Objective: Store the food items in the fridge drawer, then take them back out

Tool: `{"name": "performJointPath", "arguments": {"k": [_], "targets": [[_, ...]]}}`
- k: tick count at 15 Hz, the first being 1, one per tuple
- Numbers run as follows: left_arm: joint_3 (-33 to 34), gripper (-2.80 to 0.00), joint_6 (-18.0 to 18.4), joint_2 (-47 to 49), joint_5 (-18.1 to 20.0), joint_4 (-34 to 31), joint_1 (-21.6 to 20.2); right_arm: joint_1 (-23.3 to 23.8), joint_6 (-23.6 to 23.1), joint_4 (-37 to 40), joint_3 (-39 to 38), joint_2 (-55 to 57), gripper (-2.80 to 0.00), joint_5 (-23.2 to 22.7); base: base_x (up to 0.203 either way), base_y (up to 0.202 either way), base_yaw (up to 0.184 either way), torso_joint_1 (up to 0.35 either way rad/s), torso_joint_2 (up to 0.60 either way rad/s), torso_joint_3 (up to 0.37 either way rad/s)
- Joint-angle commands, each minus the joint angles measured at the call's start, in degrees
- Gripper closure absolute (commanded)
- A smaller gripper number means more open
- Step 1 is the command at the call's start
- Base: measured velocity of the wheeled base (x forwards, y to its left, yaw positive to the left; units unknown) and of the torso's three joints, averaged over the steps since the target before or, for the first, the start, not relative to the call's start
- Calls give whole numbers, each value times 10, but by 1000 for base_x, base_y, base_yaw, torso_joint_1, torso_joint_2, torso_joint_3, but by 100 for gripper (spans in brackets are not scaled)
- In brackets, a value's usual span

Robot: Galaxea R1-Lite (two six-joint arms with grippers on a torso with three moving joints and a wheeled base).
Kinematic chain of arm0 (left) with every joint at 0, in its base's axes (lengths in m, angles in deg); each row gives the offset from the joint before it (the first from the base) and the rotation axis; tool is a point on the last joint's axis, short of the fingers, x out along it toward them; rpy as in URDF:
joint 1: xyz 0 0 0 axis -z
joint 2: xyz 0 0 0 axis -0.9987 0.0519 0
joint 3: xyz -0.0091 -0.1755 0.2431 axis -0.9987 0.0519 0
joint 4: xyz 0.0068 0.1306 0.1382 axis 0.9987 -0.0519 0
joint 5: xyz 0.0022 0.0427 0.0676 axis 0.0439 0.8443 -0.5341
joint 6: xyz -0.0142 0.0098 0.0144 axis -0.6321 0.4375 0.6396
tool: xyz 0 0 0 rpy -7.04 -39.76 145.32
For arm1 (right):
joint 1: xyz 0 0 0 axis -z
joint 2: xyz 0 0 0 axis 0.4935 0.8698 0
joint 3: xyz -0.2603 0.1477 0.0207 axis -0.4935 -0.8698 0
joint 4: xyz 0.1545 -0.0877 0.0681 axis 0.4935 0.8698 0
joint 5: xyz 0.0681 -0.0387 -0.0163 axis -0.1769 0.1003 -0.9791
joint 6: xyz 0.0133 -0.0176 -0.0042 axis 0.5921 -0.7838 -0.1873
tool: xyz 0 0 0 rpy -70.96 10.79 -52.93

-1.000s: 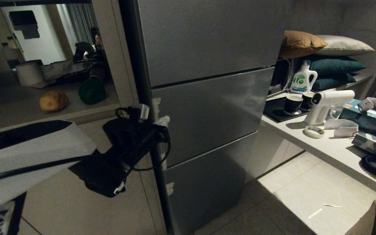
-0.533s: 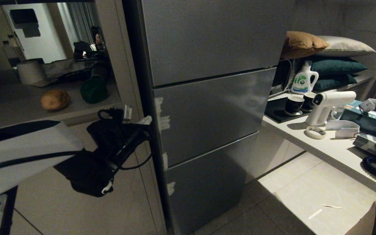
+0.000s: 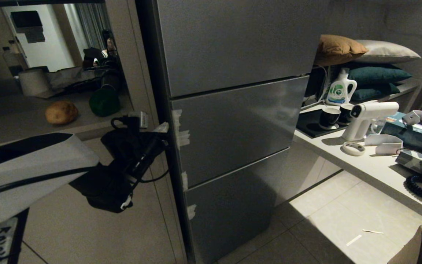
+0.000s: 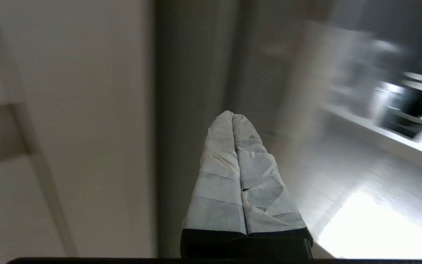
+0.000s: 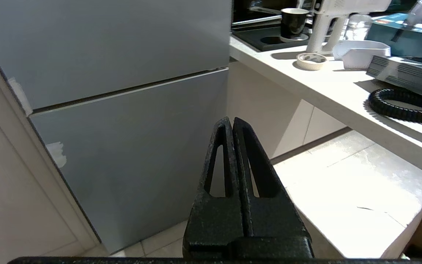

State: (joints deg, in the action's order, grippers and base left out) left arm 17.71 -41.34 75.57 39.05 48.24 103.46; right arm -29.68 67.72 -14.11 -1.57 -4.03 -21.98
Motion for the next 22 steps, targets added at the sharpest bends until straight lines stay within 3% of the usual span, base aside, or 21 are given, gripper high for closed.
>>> {"name": "performJointPath", "arguments": {"k": [1, 7, 22], "targets": [[-17, 0, 1, 18, -1, 2, 0, -1, 0, -1, -18, 0, 0, 0, 0, 0, 0, 0, 0, 0], [-41, 0, 1, 56, 3, 2, 3, -1, 0, -1, -18, 1, 0, 0, 0, 0, 0, 0, 0, 0], [23, 0, 0, 42, 115, 5, 38, 0, 0, -1, -18, 1, 0, 0, 0, 0, 0, 0, 0, 0]]}}
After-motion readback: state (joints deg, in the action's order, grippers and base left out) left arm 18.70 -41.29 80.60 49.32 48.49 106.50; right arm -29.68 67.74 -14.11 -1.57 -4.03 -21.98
